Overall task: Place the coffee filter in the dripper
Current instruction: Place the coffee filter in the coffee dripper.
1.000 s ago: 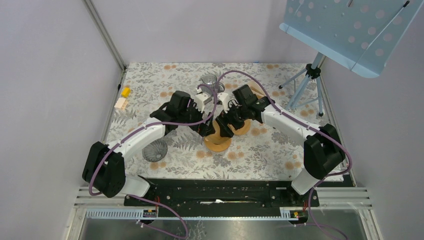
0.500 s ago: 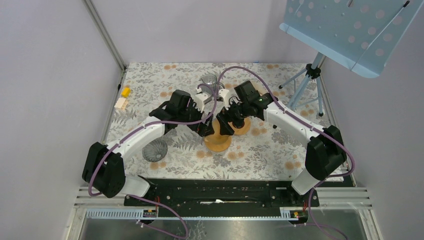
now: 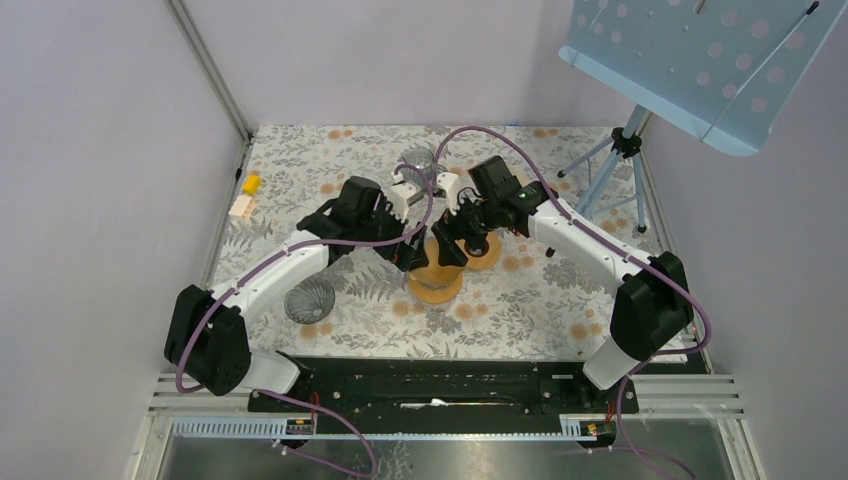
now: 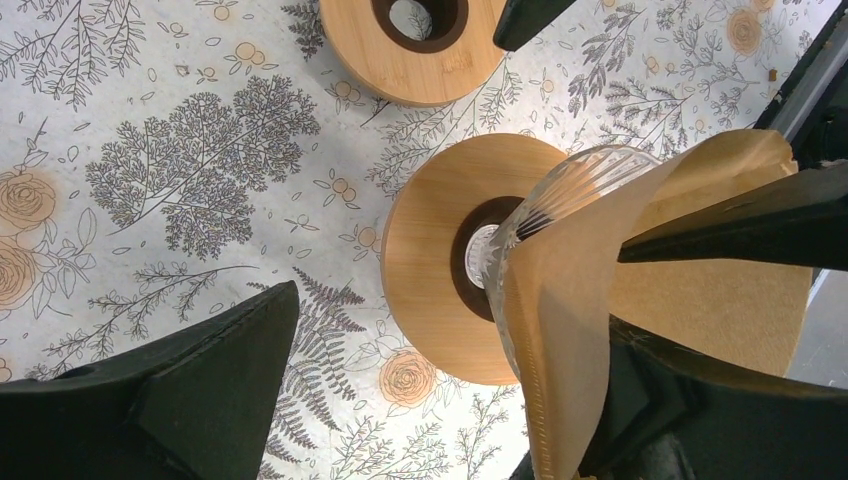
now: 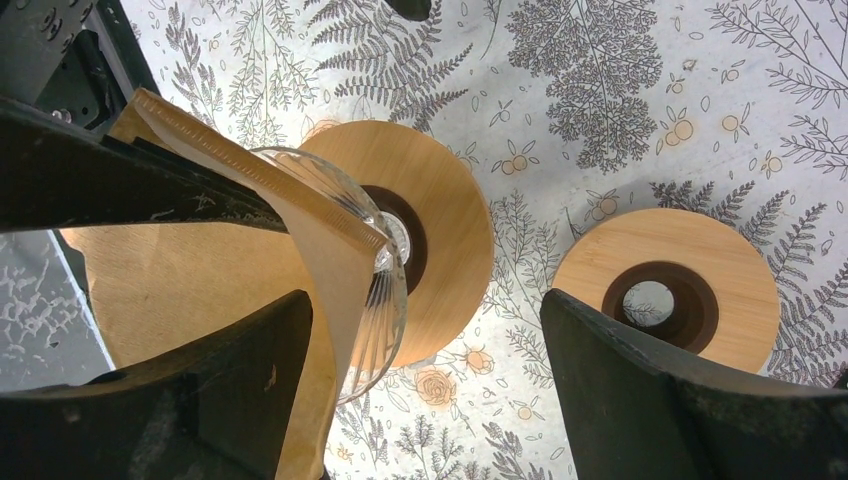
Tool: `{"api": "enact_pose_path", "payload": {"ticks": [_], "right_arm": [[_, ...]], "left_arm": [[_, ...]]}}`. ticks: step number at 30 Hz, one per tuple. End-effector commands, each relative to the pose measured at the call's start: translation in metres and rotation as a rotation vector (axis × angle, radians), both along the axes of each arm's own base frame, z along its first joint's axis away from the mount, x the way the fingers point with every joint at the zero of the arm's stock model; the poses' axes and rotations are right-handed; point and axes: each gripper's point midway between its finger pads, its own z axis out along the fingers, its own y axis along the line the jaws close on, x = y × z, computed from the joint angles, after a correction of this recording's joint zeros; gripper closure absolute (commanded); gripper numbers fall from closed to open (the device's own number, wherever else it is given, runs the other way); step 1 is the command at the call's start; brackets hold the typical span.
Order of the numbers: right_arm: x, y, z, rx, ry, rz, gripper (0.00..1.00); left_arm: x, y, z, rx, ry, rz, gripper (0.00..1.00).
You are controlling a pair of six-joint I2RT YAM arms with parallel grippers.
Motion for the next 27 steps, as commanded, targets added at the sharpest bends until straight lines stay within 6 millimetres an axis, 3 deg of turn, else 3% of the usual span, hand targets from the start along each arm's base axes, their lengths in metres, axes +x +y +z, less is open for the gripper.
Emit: {"api": "enact_pose_path", "payload": {"ticks": [1,9,27], "right_arm": [[0.0,0.004,0.029,0.053,-0.032,0.02,0.09],[-0.001,0.001,0.031,0.048,-0.039,0.024,0.09],[0.004,-0.004,-0.007,-0.001,-0.008,-0.013,0.12]], "left_arm": [[0.007,-0.006,0.026,-0.043,-0.06,-0.016,0.01],[0.002,-0.007,0.034,-0.06,-0.071,-0.039,0.01],[0.001,-0.006,0.042,-0.106,-0.061,-0.046,0.01]]}}
